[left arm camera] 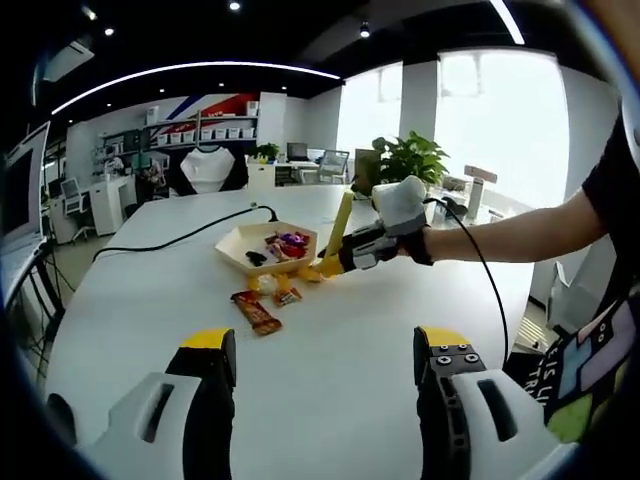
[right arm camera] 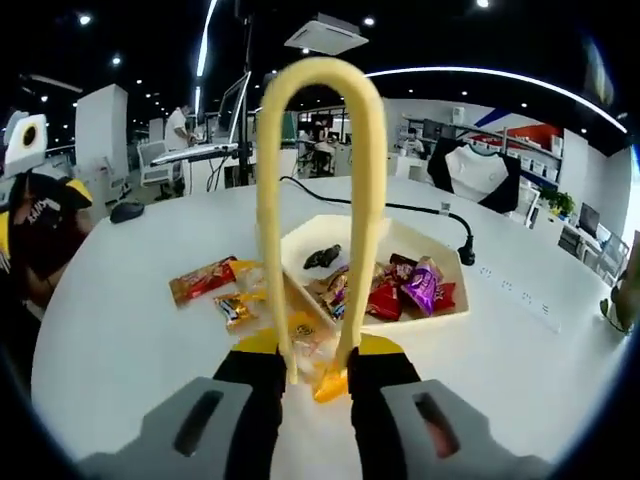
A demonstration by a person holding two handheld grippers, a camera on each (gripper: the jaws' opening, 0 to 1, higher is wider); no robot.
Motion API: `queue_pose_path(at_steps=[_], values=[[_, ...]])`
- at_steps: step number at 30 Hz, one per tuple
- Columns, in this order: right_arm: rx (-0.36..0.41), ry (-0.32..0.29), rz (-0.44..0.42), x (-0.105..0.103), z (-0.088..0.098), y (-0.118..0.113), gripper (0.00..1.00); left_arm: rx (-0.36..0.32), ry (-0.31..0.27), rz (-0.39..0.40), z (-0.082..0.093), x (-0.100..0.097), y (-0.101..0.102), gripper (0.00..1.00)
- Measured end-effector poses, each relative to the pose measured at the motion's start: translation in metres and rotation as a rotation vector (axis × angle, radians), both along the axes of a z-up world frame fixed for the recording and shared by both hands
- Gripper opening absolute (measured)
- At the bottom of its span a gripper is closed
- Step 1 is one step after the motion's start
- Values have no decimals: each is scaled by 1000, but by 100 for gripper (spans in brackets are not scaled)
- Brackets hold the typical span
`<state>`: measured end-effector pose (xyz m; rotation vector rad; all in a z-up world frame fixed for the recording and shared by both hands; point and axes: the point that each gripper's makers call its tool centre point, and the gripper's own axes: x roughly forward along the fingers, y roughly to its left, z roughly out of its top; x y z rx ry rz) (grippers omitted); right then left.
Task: Place the target food into the container with the food tongs after gripping and lifting it, then release it inside without dropping or visibly crushing the food.
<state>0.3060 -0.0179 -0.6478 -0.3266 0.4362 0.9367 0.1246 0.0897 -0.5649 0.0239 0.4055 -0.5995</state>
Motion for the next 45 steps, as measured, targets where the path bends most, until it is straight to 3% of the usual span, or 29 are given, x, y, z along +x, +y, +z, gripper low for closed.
queue_pose_path(at_steps=[7, 12, 18, 23, 27, 31, 33, 41, 45], values=[[-23, 42, 3, -19, 0, -3, 18, -4, 1, -19, 0, -1, -8, 77], [-25, 78, -43, -32, 0, -9, 18, -2, 1, -26, 0, -3, -10, 77], [-72, 61, -19, -53, 0, -15, 19, -3, 0, -22, 0, -5, -8, 77], [-38, 51, -22, -54, 8, -17, 22, -2, 2, -29, -1, -6, -10, 77], [4, 4, 51, -54, 17, -13, 24, -5, -2, -29, 1, -6, -10, 77], [-42, -32, 176, -55, 13, -6, 25, 1, 3, -28, 0, -6, -9, 77], [-59, -21, 218, -56, 8, -2, 25, 1, 4, -25, 0, -5, -8, 77], [-32, 5, 240, -45, 5, -2, 26, 4, 6, -4, 1, -3, -2, 77], [-59, 1, 266, -40, 1, 0, 27, 8, 5, 0, 2, -1, 0, 77]])
